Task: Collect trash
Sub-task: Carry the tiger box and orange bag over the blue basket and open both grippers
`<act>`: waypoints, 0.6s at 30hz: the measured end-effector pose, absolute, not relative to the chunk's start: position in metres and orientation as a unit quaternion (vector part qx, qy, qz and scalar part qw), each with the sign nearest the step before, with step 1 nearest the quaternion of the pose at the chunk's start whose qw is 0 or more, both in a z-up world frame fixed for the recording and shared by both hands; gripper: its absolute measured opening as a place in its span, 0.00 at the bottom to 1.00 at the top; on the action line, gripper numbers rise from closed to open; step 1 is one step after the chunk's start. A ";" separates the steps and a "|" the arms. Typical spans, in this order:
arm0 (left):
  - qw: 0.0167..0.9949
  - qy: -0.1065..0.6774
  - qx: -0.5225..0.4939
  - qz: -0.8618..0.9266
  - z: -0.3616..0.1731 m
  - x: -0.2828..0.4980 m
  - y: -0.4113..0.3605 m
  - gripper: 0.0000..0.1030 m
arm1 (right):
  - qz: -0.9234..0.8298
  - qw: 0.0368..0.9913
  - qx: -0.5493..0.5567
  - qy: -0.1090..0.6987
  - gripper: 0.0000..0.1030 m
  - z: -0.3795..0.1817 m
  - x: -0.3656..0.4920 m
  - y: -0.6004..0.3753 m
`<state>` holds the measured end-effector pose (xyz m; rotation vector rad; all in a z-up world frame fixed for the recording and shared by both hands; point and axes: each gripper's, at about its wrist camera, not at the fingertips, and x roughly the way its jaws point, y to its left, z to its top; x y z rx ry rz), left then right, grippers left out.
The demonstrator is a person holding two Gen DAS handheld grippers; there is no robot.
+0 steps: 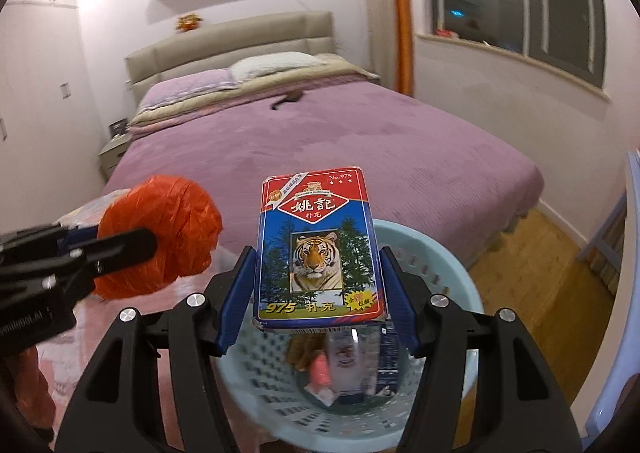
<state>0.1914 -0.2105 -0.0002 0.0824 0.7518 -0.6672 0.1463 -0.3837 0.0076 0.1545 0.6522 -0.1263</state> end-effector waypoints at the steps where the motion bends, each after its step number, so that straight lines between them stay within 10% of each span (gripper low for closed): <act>1: 0.873 0.365 0.041 -0.322 -0.005 0.196 -0.219 0.28 | -0.068 0.941 0.081 0.323 0.56 0.004 0.146 -0.392; 9: 0.857 0.401 0.041 -0.321 -0.041 0.221 -0.252 0.29 | -0.102 0.918 0.129 0.360 0.56 -0.025 0.154 -0.439; 13: 0.856 0.401 0.045 -0.324 -0.048 0.220 -0.259 0.59 | -0.108 0.906 0.131 0.387 0.58 -0.039 0.158 -0.442; 18: 0.861 0.385 0.039 -0.331 -0.041 0.208 -0.240 0.64 | -0.104 0.904 0.143 0.389 0.58 -0.039 0.152 -0.443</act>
